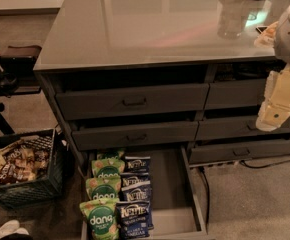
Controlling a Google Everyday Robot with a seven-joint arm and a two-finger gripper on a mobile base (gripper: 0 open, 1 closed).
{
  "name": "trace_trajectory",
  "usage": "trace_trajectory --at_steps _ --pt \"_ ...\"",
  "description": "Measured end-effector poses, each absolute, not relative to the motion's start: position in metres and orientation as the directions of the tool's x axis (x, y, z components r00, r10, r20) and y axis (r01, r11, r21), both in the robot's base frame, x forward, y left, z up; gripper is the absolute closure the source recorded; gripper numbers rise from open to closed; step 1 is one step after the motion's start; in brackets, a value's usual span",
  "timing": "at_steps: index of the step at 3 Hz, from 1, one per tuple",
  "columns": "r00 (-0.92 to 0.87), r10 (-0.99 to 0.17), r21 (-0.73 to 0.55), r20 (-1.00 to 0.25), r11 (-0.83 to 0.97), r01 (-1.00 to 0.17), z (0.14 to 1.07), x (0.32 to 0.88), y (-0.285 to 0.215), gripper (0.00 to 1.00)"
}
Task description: Pick blue chip bag from bottom drawer and place on counter
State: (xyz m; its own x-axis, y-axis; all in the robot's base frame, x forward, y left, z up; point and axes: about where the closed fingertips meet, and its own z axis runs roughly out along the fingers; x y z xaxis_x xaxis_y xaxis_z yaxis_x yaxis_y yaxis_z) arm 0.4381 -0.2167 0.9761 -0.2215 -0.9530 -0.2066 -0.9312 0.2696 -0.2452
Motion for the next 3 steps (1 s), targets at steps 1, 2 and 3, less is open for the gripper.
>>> trace_trajectory --at_steps 1,2,3 --pt "-0.222 -0.953 -0.245 -0.207 0.27 -0.931 0.976 0.438 -0.217 0.0" --pt "-0.23 -0.949 -0.228 -0.216 0.278 -0.933 0.956 0.438 -0.22 0.0" --pt "-0.229 -0.94 -0.175 -0.251 0.277 -0.945 0.902 0.441 -0.229 0.0"
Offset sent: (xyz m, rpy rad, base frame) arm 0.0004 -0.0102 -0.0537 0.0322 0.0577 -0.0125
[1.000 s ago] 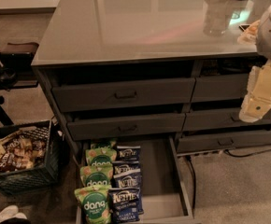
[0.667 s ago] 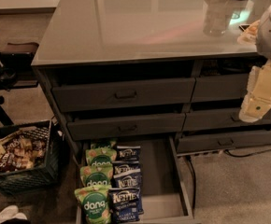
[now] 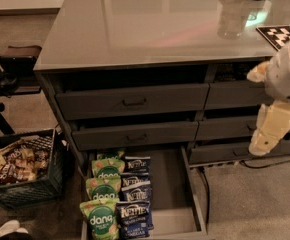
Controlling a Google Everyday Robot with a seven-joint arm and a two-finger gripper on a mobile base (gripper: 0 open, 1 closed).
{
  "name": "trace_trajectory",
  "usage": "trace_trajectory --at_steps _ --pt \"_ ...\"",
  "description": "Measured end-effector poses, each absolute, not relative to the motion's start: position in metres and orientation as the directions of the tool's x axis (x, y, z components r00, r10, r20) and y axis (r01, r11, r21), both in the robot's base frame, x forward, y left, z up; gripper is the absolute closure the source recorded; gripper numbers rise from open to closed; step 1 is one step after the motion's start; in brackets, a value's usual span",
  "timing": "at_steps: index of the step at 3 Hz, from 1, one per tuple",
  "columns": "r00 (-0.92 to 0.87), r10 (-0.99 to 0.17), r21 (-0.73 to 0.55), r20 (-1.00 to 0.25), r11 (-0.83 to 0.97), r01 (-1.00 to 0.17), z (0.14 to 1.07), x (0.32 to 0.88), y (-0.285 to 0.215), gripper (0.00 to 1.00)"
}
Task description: Pick blue chip bag from bottom drawer and place on counter
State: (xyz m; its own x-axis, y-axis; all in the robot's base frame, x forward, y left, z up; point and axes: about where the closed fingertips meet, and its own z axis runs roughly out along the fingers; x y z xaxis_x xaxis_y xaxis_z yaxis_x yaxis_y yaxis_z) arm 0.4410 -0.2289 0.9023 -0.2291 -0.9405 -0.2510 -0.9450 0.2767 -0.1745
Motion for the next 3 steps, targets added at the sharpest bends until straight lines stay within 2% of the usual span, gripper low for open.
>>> trace_trajectory --at_steps 2,3 --pt "-0.148 -0.968 -0.219 -0.201 0.192 -0.957 0.903 0.443 -0.223 0.0" --pt "-0.173 -0.95 -0.15 -0.259 0.217 -0.965 0.858 0.437 -0.21 0.0"
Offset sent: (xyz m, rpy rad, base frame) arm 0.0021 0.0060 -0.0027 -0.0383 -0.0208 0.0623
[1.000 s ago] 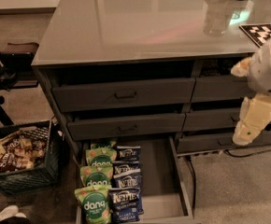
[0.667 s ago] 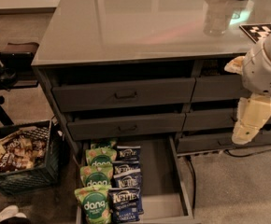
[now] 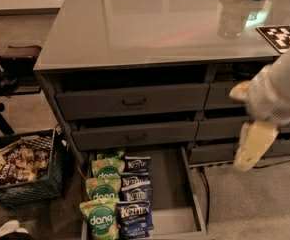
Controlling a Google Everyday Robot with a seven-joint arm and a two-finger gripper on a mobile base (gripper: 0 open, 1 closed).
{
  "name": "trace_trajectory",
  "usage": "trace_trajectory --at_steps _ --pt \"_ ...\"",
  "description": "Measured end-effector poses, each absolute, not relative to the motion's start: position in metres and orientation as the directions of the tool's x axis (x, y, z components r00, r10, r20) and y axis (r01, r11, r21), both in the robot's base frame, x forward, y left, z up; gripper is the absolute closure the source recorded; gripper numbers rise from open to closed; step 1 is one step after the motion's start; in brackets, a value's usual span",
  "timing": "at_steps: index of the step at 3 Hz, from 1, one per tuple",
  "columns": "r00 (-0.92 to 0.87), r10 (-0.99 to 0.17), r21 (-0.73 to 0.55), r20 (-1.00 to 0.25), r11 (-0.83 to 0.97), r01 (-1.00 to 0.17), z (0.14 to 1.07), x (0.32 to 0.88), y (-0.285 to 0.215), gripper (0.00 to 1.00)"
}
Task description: Pick blue chip bag from bottom drawer and place on counter
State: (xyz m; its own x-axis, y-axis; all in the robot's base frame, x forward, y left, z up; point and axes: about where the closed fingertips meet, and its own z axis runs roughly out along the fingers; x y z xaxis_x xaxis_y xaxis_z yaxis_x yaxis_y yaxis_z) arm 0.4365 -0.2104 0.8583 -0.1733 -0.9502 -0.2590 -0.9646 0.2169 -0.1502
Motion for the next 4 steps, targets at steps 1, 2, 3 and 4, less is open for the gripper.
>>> trace_trajectory --at_steps 1,2,3,4 --pt "-0.227 -0.918 -0.017 -0.326 0.246 -0.969 0.751 0.43 -0.183 0.0" --pt "-0.271 -0.893 0.079 -0.359 0.26 -0.962 0.649 0.424 -0.164 0.0" --pt "-0.302 -0.874 0.126 -0.382 0.274 -0.953 0.573 0.42 -0.151 0.0" --pt "-0.295 -0.855 0.104 -0.426 0.277 -0.955 0.564 0.424 -0.148 0.0"
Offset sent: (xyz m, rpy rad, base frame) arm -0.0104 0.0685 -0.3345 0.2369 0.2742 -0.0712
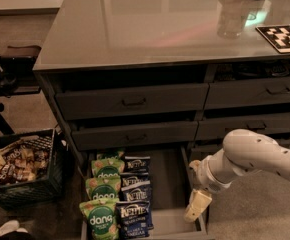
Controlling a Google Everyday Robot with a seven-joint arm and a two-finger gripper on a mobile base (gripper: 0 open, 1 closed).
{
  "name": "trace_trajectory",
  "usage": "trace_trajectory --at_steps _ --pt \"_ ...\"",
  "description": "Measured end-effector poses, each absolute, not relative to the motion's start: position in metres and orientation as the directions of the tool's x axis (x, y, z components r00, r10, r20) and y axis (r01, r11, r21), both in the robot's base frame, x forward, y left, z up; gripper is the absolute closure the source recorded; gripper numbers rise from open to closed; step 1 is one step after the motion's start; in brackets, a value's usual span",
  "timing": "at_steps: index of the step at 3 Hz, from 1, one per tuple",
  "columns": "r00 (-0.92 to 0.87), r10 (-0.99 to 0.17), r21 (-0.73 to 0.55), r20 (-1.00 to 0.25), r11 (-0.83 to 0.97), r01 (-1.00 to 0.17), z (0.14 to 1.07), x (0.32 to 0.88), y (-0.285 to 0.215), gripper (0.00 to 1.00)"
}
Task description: Pick blue chip bag from bottom drawer and place on counter
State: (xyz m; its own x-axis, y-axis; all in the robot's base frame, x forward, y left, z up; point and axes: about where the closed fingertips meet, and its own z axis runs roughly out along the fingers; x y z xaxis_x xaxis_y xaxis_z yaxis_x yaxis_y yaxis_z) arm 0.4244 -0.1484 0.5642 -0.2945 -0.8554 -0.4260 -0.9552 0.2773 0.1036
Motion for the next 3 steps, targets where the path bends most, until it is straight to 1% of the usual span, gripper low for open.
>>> trace_trajectory --at_steps 1,2,3 --pt "-0.294 -0.855 0.104 -0.426 0.277 -0.955 0.564 0.424 -0.148 0.0" --pt "-0.303 -0.834 0.146 -0.462 0.265 -0.953 0.532 0.421 -0.138 0.0" --pt "-0.297 -0.798 0.168 -0.525 0.245 -0.955 0.469 0.434 -0.118 0.0"
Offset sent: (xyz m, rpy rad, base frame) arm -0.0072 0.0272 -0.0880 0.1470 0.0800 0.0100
